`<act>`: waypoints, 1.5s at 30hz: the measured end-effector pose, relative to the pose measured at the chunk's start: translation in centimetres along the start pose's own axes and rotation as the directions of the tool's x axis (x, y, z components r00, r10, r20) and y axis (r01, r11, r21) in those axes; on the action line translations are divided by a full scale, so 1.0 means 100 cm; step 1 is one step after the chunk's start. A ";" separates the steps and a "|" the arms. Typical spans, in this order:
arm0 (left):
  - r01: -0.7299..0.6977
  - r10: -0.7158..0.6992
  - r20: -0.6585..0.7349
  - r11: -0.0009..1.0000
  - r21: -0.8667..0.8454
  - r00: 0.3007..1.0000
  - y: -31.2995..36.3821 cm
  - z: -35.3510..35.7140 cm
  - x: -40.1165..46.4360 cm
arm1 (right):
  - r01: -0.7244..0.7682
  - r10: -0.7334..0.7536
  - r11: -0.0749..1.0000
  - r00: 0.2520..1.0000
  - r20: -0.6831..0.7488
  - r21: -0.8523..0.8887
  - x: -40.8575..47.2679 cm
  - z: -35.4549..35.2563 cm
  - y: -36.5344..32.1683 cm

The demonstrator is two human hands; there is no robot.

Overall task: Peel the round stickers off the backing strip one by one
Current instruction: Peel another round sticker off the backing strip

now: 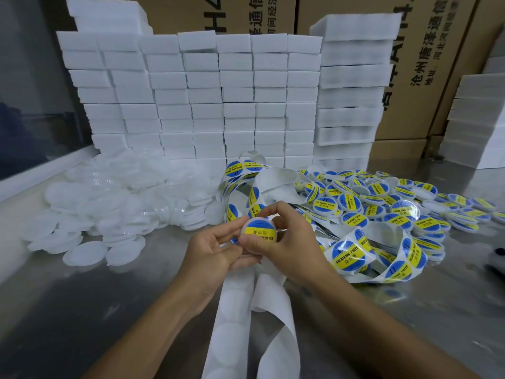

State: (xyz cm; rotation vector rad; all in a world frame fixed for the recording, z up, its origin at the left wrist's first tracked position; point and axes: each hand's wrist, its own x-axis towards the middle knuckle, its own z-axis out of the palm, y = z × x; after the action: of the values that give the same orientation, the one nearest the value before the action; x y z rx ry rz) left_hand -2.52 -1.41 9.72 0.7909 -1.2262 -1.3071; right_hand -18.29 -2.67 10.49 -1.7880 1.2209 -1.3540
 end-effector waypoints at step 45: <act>0.096 -0.039 -0.210 0.958 0.269 0.977 -0.012 -0.009 0.000 | -0.348 0.010 0.815 0.807 -0.590 -0.463 0.079 -0.118 0.060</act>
State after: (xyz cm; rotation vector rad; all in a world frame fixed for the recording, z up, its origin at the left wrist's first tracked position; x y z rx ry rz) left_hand -2.03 -1.78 8.38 1.1486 -1.2399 -1.0897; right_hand -30.81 -11.44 12.44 -1.5729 2.2574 -1.5759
